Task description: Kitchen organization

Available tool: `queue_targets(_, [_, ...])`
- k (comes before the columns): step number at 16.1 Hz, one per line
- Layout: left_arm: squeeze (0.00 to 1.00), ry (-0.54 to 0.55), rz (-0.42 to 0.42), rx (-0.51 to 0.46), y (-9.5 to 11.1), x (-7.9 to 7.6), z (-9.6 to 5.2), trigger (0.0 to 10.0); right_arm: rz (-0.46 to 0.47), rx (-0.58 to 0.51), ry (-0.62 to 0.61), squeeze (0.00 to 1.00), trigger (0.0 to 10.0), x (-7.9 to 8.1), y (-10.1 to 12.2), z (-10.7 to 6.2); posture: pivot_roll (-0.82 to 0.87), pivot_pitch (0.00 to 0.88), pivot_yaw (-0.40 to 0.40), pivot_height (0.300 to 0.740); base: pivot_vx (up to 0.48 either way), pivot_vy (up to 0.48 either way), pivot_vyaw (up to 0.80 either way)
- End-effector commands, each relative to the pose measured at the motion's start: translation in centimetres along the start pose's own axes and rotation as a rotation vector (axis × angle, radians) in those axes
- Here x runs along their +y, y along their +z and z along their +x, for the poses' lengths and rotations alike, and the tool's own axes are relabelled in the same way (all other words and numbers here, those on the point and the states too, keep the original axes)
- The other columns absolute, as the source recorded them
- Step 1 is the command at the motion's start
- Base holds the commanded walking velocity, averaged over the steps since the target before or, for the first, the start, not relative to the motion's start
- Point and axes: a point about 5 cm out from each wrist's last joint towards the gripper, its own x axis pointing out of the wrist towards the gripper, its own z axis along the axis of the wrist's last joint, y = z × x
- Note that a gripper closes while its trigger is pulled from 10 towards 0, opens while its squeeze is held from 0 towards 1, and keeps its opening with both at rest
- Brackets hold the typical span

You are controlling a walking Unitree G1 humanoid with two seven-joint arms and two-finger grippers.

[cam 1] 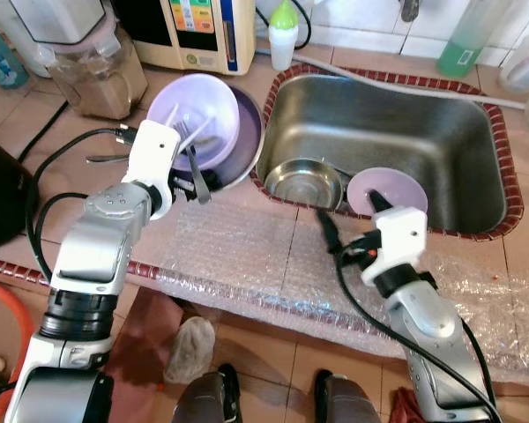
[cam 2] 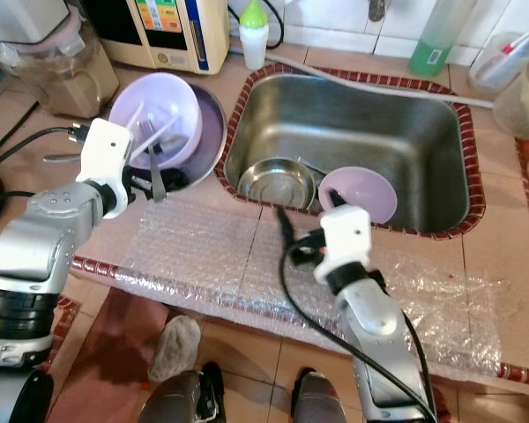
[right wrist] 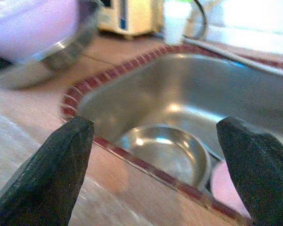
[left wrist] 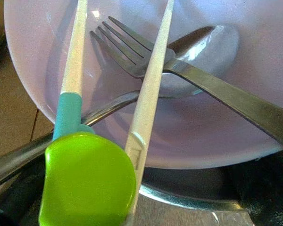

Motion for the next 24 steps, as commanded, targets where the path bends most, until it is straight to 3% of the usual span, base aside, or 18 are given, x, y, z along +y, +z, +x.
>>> queue_targets(1, [0.00, -0.016, 0.004, 0.055, -0.9, 0.0, -0.3, 10.0, 0.017, 0.004, 0.057, 0.00, 10.0, 0.4, 0.3, -0.2, -0.10, 0.183, 0.092, 0.740, 0.000, 0.000, 0.00])
queue_targets(7, [0.00, -0.005, 0.039, 0.052, 0.2, 0.6, -1.9, 10.0, 0.106, -0.009, 0.267, 0.00, 10.0, 1.7, 1.5, 0.2, -0.07, 0.169, 0.107, 0.740, 0.000, 0.000, 0.00])
queue_targets(12, [0.00, 0.002, 0.058, 0.051, 0.7, 0.9, -2.9, 10.0, 0.123, 0.009, 0.363, 0.00, 10.0, 1.8, 1.4, 0.4, -0.04, 0.145, 0.109, 0.740, 0.000, 0.000, 0.00])
queue_targets(16, [0.00, -0.016, 0.059, 0.052, 0.7, 0.3, -3.8, 10.0, 0.127, -0.010, 0.354, 0.00, 10.0, 1.4, 1.4, 1.0, -0.02, 0.133, 0.103, 0.740, 0.000, 0.000, 0.00])
queue_targets(18, [0.00, -0.033, 0.058, 0.048, 0.6, -0.3, -4.2, 10.0, 0.137, -0.073, 0.282, 0.00, 10.0, 1.1, 2.2, 1.9, -0.01, 0.129, 0.096, 0.740, 0.000, 0.000, 0.00])
queue_targets(21, [0.00, -0.034, 0.074, 0.040, 0.4, -0.8, -4.1, 10.0, 0.176, -0.098, 0.273, 0.00, 10.0, 1.1, 2.7, 2.5, -0.01, 0.125, 0.090, 0.740, 0.000, 0.000, 0.00])
queue_targets(24, [0.00, -0.029, 0.078, 0.034, 0.2, -0.8, -3.8, 10.0, 0.154, -0.077, 0.292, 0.00, 10.0, 1.3, 2.2, 2.4, -0.01, 0.124, 0.089, 0.740, 0.000, 0.000, 0.00])
